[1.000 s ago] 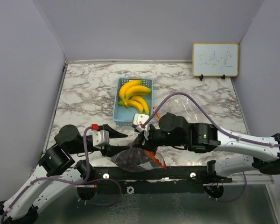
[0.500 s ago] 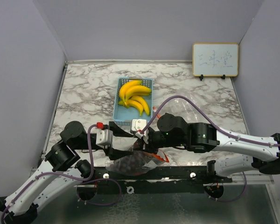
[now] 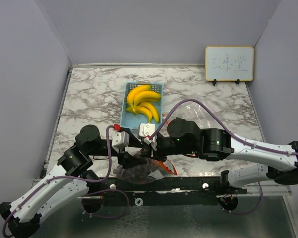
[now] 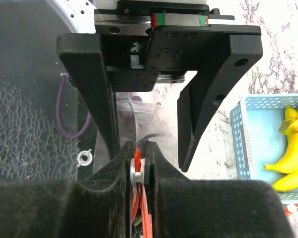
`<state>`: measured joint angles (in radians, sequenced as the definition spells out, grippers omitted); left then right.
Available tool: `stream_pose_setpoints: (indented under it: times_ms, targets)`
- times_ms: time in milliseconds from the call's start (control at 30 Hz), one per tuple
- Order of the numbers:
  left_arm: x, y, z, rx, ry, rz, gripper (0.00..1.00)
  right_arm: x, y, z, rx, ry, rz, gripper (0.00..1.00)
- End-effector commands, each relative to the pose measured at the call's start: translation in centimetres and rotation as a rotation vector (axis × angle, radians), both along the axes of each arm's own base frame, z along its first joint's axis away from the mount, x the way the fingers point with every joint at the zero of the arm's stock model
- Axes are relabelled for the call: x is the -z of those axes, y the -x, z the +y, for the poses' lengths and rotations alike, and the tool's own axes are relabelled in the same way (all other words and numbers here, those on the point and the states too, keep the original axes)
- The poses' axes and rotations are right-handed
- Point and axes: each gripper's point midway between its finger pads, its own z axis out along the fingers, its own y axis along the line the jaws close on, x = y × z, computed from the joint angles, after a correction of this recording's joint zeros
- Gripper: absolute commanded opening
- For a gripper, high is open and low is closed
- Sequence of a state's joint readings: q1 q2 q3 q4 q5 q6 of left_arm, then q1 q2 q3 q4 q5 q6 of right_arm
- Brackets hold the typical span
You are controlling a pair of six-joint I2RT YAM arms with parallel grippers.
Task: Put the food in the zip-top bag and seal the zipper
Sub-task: Zip the zipper food storage bag.
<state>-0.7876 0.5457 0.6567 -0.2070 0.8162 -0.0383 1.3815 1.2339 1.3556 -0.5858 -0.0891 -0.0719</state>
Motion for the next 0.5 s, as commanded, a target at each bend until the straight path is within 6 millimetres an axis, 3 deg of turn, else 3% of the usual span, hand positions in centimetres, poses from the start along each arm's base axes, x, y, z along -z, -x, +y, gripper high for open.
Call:
stream_pose_setpoints:
  times_ms: [0,100,300,400,467]
  targets:
    - [-1.3,-0.4,-0.8,0.004,0.054,-0.010,0.49,-3.1,-0.7,1.0,0.024,-0.094,-0.030,0.05]
    - [-1.7,-0.7,-1.0,-0.005,0.058,-0.002,0.01,-3.2,-1.2,1.1,0.054,-0.096,-0.035,0.06]
    - [-1.1,-0.5,-0.9,-0.001,0.017,0.048,0.00,-4.1,-1.9,0.3,0.100,-0.112,-0.056,0.06]
    - [-0.3,-1.5,-0.9,-0.052,-0.024,0.064,0.00,-4.7,-2.0,-0.1,0.107,-0.129,-0.062,0.08]
    - [0.0,-2.3,-0.8,-0.098,-0.046,0.072,0.00,-4.9,-2.3,-0.3,0.129,-0.134,-0.068,0.14]
